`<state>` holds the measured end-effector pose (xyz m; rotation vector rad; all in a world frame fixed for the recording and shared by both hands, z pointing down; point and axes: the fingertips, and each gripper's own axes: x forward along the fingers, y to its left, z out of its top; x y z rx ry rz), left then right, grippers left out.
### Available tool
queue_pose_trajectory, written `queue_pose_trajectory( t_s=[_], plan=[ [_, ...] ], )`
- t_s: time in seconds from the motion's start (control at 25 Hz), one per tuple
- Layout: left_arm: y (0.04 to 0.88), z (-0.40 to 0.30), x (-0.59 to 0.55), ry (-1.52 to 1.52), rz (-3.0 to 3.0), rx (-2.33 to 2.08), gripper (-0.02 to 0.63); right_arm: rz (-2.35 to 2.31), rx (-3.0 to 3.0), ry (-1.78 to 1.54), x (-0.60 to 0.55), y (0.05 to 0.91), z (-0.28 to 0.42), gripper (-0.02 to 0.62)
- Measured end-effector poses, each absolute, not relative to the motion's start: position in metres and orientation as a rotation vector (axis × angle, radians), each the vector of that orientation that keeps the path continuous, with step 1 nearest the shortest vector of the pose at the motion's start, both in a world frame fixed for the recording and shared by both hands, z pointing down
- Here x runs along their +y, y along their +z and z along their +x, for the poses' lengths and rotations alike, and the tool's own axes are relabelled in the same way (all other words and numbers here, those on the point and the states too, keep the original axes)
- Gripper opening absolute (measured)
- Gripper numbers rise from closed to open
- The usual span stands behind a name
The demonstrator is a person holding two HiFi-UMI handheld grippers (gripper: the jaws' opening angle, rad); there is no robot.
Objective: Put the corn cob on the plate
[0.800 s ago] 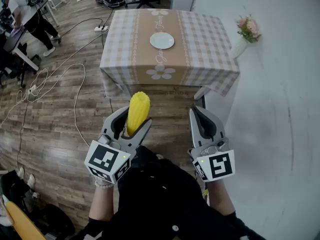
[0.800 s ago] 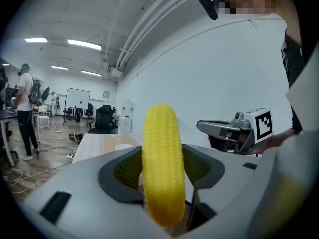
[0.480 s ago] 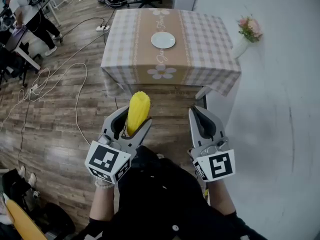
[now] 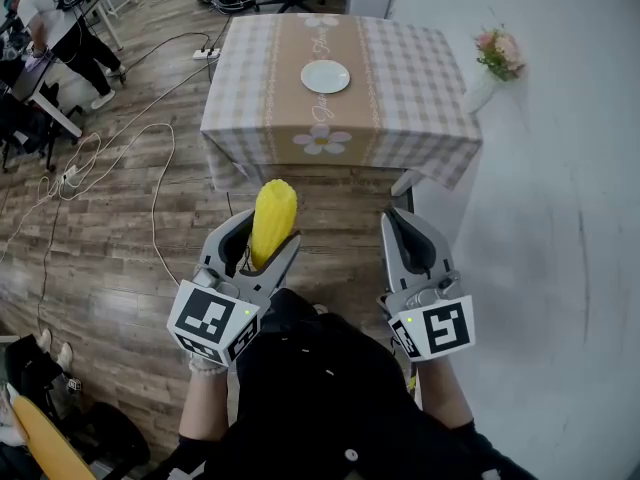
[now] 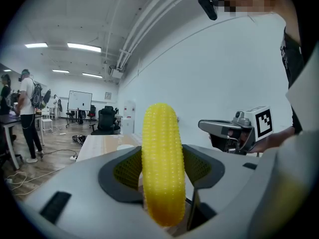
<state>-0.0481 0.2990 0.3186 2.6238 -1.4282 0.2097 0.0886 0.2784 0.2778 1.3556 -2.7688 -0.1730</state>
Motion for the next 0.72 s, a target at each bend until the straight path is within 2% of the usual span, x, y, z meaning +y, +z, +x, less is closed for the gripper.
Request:
queue_pose_trajectory(
  t_s=[0.72],
  plan=[
    [0.319,-0.03,0.311,0.194,2.616,-1.442,0.252,1.334,-2.749,-0.2,0.296,0.284,0.109,0.041]
  ],
)
